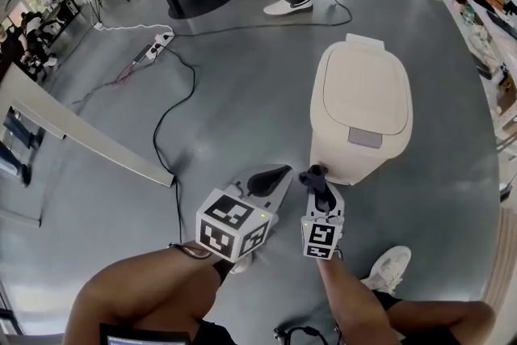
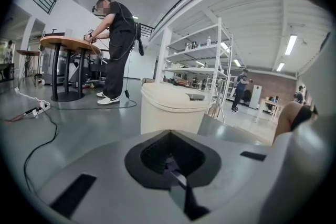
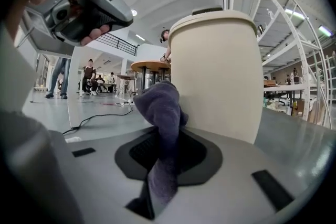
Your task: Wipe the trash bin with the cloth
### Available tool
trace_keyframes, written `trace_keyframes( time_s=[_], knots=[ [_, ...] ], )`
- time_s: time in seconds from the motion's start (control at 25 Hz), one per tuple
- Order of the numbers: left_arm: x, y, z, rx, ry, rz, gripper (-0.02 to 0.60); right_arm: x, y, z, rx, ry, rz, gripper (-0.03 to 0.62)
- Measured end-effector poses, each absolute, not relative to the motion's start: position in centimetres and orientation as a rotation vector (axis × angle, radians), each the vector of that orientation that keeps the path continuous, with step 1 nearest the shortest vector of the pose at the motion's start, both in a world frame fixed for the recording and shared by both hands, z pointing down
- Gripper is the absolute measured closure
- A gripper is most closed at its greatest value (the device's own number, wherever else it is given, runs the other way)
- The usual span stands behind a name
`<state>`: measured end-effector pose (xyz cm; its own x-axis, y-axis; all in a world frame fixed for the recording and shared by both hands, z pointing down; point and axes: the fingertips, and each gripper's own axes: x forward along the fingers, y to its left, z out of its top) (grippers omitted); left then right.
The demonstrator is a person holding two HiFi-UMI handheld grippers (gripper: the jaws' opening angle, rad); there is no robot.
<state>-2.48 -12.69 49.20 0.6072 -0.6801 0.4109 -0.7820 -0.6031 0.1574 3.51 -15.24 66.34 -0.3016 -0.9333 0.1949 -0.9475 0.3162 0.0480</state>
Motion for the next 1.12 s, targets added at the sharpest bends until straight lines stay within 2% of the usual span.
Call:
trace_keyframes(
  time_s=[0.48,0.76,1.12],
  knots=[
    [1.4,-13.3,49.7,2.591,-1.054,0.576,0.583,13.7,-13.6,69.7,1.937,-2.124,0.295,0.519],
    [6.5,-13.1,48.8,2.683,-0.94,0.638,0.584,18.6,-13.6,67.7,1.999,-2.08,0.332,0.519],
    [15.5,-10.1,45.5,2.868,-0.748,0.753,0.584,23.2,-12.8,61.1,1.855,-2.196,0.78,0.519]
  ],
)
